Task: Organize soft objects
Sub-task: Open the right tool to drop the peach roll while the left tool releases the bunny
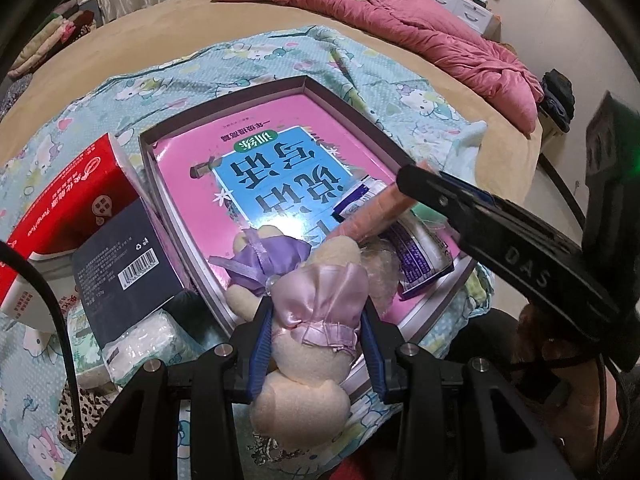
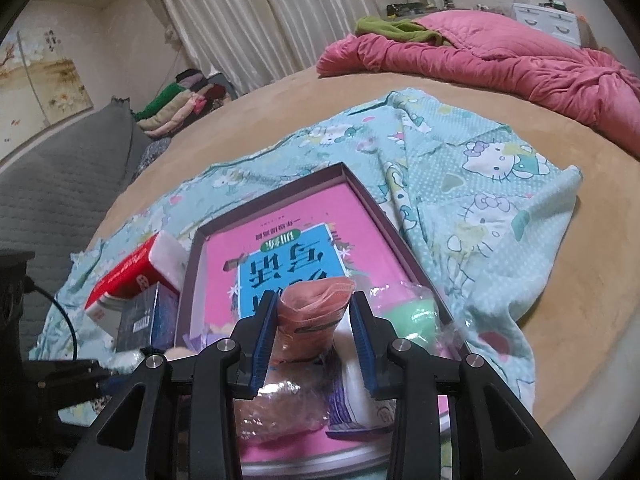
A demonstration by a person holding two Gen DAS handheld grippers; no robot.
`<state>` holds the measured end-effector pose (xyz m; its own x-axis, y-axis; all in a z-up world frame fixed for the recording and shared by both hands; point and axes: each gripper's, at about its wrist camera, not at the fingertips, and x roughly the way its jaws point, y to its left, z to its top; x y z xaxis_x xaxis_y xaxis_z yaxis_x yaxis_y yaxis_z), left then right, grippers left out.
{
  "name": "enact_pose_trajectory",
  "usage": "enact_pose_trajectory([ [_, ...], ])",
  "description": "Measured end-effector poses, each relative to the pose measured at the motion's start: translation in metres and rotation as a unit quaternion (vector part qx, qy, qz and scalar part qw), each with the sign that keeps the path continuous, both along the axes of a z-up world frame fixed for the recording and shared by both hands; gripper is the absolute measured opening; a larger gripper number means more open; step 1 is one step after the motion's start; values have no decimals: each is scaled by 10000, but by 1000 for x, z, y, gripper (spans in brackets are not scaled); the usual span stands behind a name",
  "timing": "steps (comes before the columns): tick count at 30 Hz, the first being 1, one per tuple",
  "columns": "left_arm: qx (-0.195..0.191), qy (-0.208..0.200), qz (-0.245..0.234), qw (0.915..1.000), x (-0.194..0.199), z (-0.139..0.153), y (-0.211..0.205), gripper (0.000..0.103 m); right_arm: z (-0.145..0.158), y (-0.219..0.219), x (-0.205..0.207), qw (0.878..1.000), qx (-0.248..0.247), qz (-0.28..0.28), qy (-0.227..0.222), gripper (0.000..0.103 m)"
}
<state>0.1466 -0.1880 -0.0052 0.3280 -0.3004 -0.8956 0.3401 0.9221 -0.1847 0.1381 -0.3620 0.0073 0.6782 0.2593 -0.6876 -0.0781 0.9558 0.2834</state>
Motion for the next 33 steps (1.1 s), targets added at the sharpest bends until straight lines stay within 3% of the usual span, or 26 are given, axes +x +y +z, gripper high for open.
enact_pose_trajectory([
  [10,-47,150,63,9999,9,-8,1,42,-13,-7,-4,9995,-114,-40,305,40],
  [25,-375,403,221,9982,22,-17,6,48,5,-8,-10,9999,-67,-54,110,46],
  [33,-312,344,201,9987,20,-13,5,55,11,-7,-13,9999,-47,-58,73,48],
])
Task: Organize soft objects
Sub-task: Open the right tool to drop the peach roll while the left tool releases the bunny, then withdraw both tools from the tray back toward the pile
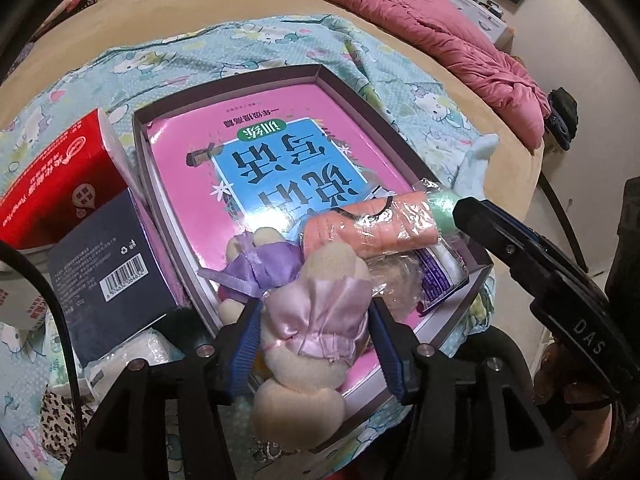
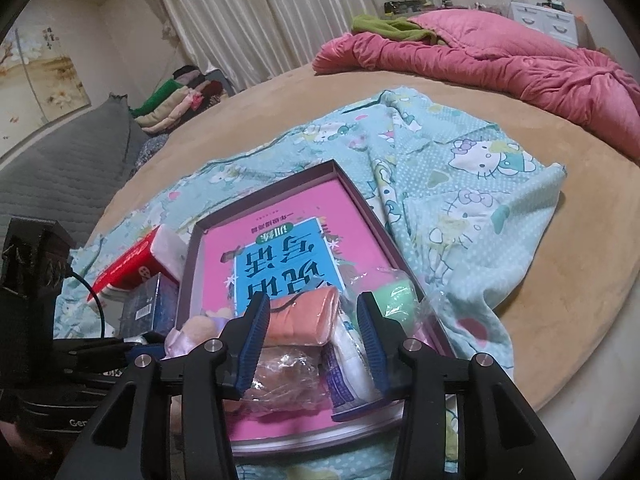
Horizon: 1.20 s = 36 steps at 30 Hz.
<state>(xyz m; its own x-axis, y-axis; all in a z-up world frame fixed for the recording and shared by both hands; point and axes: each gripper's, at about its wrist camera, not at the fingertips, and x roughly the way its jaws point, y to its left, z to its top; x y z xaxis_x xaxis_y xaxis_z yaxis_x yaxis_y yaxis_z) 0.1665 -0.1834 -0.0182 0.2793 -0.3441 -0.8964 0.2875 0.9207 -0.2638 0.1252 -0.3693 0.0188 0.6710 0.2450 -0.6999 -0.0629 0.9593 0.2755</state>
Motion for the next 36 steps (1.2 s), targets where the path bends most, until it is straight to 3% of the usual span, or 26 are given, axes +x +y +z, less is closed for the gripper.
enact_pose_trajectory([
  [15,-134,-235,84,9996,-7,21,15,63,13,3,-5,9999,43,-3,-108,52],
  [23,-185,-485,299,9982,-12,42,34,68,26,6,-9,9997,74,10,-242,63],
  [36,119,-818,621,9946,-30,63,66,71,39,16,-16,9995,-30,99,-312,69],
])
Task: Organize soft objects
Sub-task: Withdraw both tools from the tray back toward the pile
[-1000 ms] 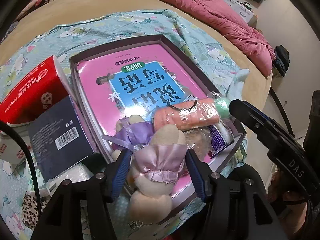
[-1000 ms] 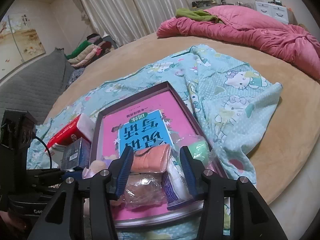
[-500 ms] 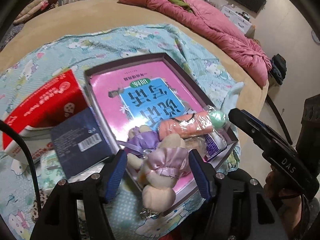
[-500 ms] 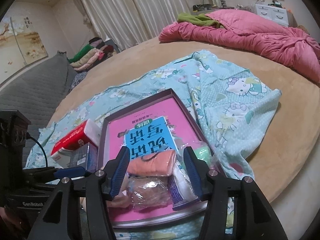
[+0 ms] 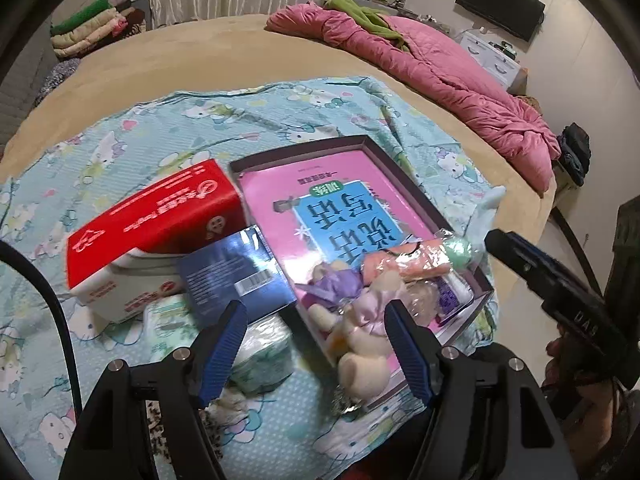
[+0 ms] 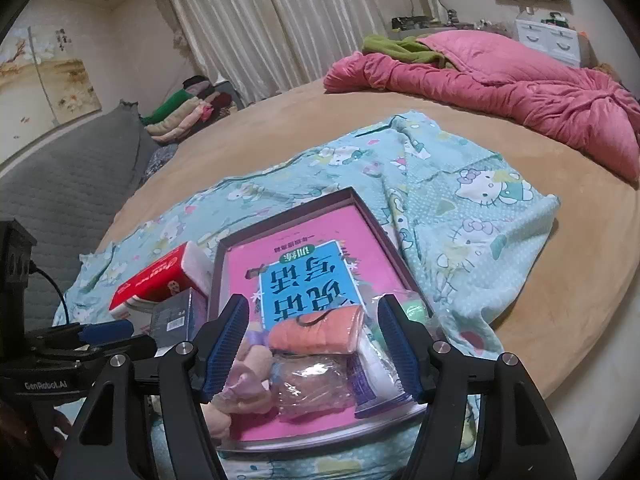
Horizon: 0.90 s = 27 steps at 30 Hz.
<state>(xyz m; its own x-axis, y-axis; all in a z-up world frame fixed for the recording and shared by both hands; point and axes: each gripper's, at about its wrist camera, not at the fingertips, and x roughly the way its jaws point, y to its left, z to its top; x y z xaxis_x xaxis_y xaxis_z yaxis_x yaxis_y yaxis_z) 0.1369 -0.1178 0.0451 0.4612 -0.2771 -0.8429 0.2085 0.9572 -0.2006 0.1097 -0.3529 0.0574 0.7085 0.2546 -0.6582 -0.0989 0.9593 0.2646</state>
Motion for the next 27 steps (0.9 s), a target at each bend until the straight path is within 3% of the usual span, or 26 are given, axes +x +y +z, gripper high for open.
enact_pose_trajectory([
  [4,85,-76,44,9999,-9,3,6,71,7,7,-3,9999,-7,108,-85,75],
  [14,229,-352,297,9987,-26,20,27,76,22,36,-14,9987,-217,401,-227,76],
  [27,188,-366,1242,9914,-44,30,107,76,37,81,-29,9934,-301,1030,-400,78],
])
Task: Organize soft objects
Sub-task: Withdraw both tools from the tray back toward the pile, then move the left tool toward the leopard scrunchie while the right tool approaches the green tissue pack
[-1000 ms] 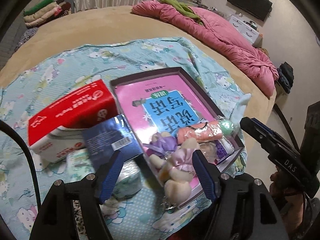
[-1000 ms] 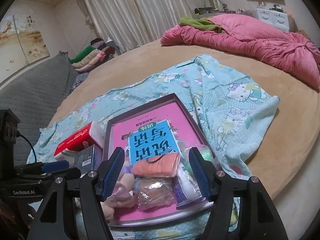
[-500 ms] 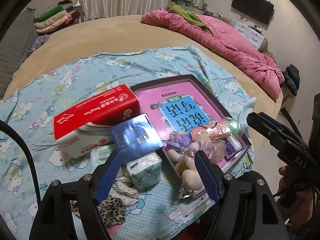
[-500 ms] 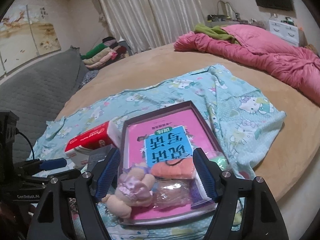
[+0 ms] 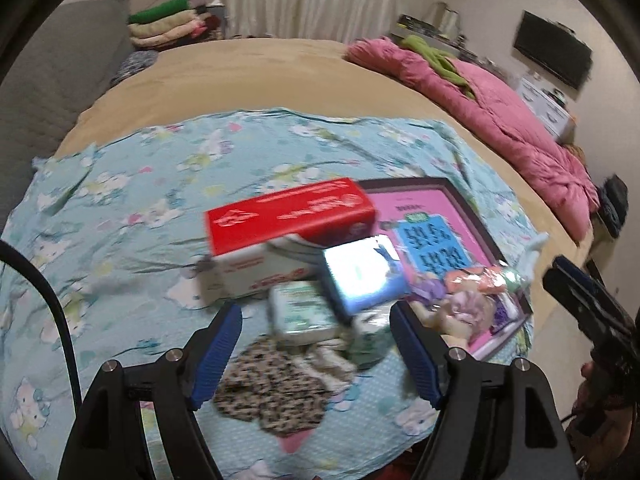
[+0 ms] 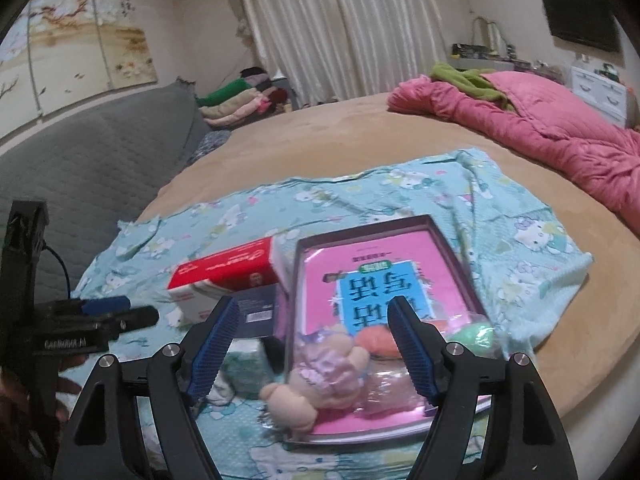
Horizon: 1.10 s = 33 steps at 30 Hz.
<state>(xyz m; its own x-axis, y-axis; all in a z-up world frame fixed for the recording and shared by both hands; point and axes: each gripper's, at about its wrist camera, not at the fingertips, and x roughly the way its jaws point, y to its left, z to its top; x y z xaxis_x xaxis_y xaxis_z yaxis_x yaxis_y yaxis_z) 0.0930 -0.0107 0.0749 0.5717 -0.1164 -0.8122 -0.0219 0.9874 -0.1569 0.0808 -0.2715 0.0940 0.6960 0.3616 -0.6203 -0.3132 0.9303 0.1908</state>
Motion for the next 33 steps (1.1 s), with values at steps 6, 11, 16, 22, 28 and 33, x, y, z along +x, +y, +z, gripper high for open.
enact_pose_trajectory([
  [6,-17,147,387,9991,-11,-13,37,76,-11,38,-8,9983,-195,538,93,78],
  [11,-52,270,511,9983,-22,-26,51,76,-24,66,-16,9952,-379,872,243,78],
  [16,-82,320,516,9981,-29,-32,56,76,-31,78,-22,9931,-492,1013,313,78],
  [22,-111,425,572,9974,-34,-43,64,76,-37,85,-22,9919,-586,1056,386,78],
  [28,-133,543,602,9966,-39,-53,68,76,-45,91,-20,9908,-649,1081,491,78],
  [33,-129,669,545,9962,-40,-64,66,76,-53,98,-19,9893,-703,1132,589,78],
])
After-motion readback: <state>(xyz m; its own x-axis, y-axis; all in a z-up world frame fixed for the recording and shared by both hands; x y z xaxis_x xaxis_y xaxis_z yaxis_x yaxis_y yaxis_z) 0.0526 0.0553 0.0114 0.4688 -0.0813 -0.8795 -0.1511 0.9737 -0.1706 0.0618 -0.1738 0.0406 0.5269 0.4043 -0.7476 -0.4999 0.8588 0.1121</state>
